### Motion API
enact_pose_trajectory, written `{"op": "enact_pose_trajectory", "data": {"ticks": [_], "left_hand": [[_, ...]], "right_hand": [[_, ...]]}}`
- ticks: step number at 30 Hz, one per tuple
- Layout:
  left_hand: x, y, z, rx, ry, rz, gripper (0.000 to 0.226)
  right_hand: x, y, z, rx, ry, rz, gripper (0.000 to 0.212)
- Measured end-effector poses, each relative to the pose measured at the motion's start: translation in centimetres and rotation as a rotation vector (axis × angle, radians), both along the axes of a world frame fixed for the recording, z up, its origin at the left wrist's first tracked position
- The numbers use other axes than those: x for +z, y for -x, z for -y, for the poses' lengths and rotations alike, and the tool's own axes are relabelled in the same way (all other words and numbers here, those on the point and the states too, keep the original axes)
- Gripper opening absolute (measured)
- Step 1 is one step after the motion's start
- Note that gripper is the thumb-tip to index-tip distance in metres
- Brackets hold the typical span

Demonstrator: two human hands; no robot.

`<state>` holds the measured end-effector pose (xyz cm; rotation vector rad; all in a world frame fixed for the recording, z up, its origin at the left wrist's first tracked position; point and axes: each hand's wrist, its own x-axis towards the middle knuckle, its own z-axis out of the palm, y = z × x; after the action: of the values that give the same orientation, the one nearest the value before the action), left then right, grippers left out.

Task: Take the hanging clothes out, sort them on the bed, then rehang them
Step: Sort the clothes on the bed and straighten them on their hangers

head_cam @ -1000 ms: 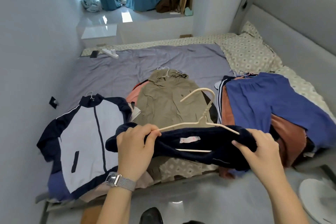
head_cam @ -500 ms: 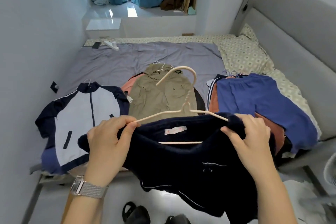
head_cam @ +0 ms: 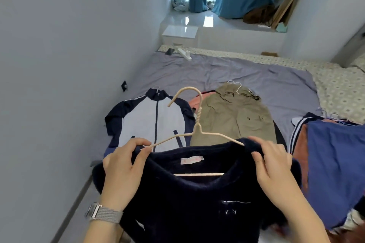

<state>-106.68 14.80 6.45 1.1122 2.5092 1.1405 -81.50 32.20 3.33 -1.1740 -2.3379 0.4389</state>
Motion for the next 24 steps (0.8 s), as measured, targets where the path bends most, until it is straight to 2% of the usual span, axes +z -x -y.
{"op": "enact_pose_trajectory", "data": {"ticks": [4,8,12,17,24], "left_hand": [[-1.0,6.4,-0.5,-0.092,0.136,-0.059,0.025],[-1.1,12.6,-1.3,-0.094,0.139,-0.118,0.03],[-0.4,17.6,-3.5,-0.003,0.055,-0.155,0.027],[-0.3,21.6,-7.1,0.229,0.03,-0.126,0.019],[1.1,29.9,-13.0,0.237,-0.031,-0.145,0.016]], "right_hand": [[-1.1,6.4,-1.0,0.006,0.026,-0.012,0.045],[-1.0,12.8,-2.5,0.04,0.058,-0.046,0.033],[0.2,18.7,-5.2,0.081,0.039,-0.075,0.035],[0.6,24.8,-9.8,0.173,0.015,-0.043,0.039],[2.6,32.7,-16.2,0.225,0.057,-0.155,0.027]]}}
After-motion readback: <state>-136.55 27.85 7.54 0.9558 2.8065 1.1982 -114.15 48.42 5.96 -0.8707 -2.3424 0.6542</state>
